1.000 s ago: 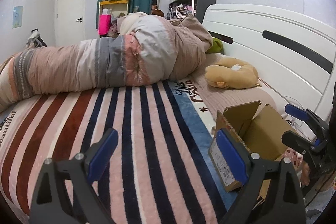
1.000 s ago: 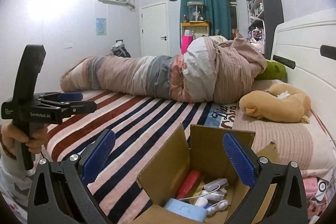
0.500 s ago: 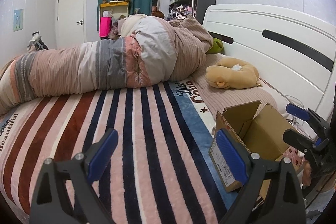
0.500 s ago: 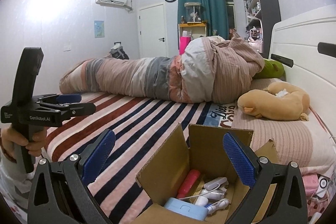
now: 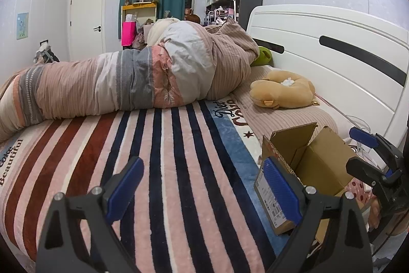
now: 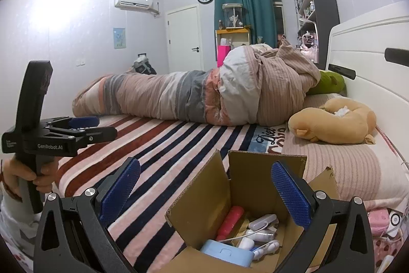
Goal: Organize rigid objects
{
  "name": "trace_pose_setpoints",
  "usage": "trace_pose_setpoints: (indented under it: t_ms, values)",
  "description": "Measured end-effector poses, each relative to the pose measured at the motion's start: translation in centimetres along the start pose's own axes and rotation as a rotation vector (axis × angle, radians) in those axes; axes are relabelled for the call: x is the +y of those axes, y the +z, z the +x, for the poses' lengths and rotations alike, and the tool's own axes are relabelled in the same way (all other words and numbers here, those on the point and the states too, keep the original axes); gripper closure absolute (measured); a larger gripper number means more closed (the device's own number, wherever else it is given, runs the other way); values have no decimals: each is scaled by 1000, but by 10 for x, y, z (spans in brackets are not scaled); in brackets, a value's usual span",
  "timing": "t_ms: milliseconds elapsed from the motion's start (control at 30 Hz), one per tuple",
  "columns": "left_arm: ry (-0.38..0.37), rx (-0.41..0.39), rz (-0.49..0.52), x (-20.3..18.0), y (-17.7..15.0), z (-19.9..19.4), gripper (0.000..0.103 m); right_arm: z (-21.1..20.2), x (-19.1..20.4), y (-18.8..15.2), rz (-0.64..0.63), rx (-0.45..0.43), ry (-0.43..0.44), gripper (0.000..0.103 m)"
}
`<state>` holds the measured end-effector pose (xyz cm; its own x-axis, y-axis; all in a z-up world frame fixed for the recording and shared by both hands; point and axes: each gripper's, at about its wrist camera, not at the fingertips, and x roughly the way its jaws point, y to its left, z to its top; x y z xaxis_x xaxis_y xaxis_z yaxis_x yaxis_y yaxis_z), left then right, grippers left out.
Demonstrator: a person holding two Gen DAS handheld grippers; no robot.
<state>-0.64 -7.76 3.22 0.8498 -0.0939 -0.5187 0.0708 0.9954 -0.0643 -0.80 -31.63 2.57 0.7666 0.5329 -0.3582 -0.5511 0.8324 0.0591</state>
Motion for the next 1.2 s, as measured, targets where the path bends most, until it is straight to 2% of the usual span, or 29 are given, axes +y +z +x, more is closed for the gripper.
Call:
trace_pose_setpoints:
  t_ms: [1200]
  values:
    - [33, -9, 8, 2, -2, -5, 10, 1, 14, -4, 14, 4, -5, 0]
